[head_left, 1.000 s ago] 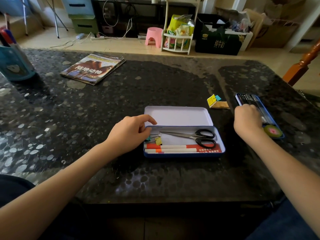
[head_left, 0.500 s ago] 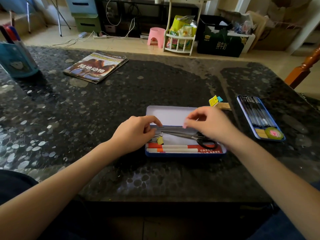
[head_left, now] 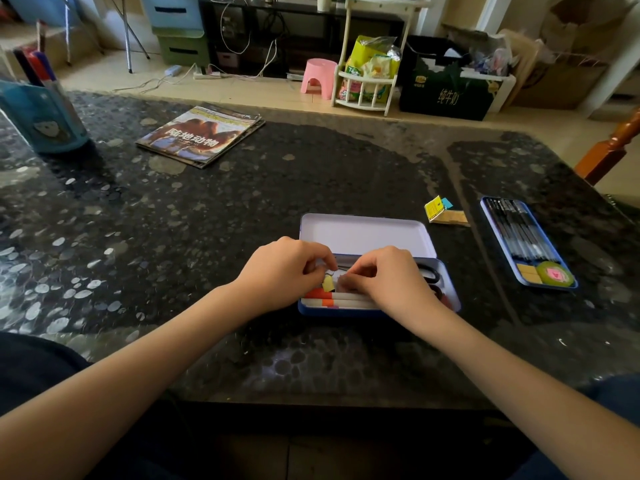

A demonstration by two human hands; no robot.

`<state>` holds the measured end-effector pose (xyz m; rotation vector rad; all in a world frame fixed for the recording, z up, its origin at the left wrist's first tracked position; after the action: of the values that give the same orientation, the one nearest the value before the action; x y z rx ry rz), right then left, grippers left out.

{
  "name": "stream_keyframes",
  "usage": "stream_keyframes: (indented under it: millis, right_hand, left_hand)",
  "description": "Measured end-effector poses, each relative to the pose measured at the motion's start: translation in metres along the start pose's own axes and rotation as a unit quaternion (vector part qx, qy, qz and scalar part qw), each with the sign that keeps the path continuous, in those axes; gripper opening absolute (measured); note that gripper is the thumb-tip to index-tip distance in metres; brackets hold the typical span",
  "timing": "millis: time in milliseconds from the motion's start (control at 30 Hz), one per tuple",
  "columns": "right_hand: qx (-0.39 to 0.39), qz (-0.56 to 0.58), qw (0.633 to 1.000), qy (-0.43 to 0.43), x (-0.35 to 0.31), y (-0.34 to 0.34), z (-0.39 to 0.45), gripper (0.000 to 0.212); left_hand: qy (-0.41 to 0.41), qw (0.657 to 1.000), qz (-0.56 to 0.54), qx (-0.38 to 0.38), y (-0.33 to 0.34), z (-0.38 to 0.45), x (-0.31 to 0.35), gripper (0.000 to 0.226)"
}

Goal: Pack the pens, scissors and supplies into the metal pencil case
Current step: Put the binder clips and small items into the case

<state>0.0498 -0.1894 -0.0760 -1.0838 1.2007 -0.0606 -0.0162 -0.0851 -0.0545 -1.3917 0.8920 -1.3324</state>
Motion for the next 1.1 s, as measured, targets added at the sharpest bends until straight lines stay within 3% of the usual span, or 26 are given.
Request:
stream_keyframes:
  millis: [233,367,467,600,700,767,933,1033,1100]
  right_hand:
    - [0.045,0.003,0.997,-0.054,-0.011,-0.009,-0.003,0.011]
    - [0.19,0.022,0.977,-0.094,-0.007,-0.074,0.01,0.009]
    - [0.263,-0.031,0.962,-0.065,0.031,-0.122,0.041,0.023]
    - [0.22,-0.084,0.972,0.025,0.09,-0.135,0.081,0.031]
    - [0.179,-0.096,0.979,0.023,0.103,-0.12,0.089,0.026]
    - [0.199,-0.1,0.975,0.013,0.105,-0.119,0.088,0.024]
    - [0.271,0.014,0.962,0.01,0.112,-0.134,0.083,0.028]
    - [0.268,0.081,0.96,0.01,0.112,-0.132,0.077,0.041]
    - [0.255,0.094,0.962,0.009,0.111,-0.131,0.074,0.037]
  left_hand:
    - [0.003,1.0,0.016,-0.011,0.0,-0.002,0.005,0.022]
    - [0.004,0.999,0.027,-0.017,0.0,-0.002,0.006,0.024]
    - [-0.002,0.999,0.032,-0.011,-0.002,-0.002,0.006,0.025]
    - [-0.008,0.999,0.033,-0.014,-0.001,-0.003,0.005,0.025]
    - [-0.012,0.999,0.033,-0.019,0.001,-0.002,0.004,0.025]
    - [-0.014,0.999,0.031,-0.02,0.002,-0.002,0.003,0.025]
    - [-0.019,0.999,0.027,-0.016,0.002,-0.001,0.002,0.025]
    - [-0.019,0.999,0.025,-0.018,0.003,-0.001,0.002,0.024]
    - [-0.019,0.999,0.025,-0.022,0.003,-0.002,0.003,0.024]
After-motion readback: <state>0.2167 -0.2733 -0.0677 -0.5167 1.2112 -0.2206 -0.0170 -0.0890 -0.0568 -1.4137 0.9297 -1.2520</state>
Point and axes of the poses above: each hand's wrist, its own z-axis towards the middle knuckle, its own y-axis out of the palm, x = y × z, the point moved 10 cm from there along z, towards the middle knuckle, and after that the axes turned 10 degrees about z, right-handed, at the moved point
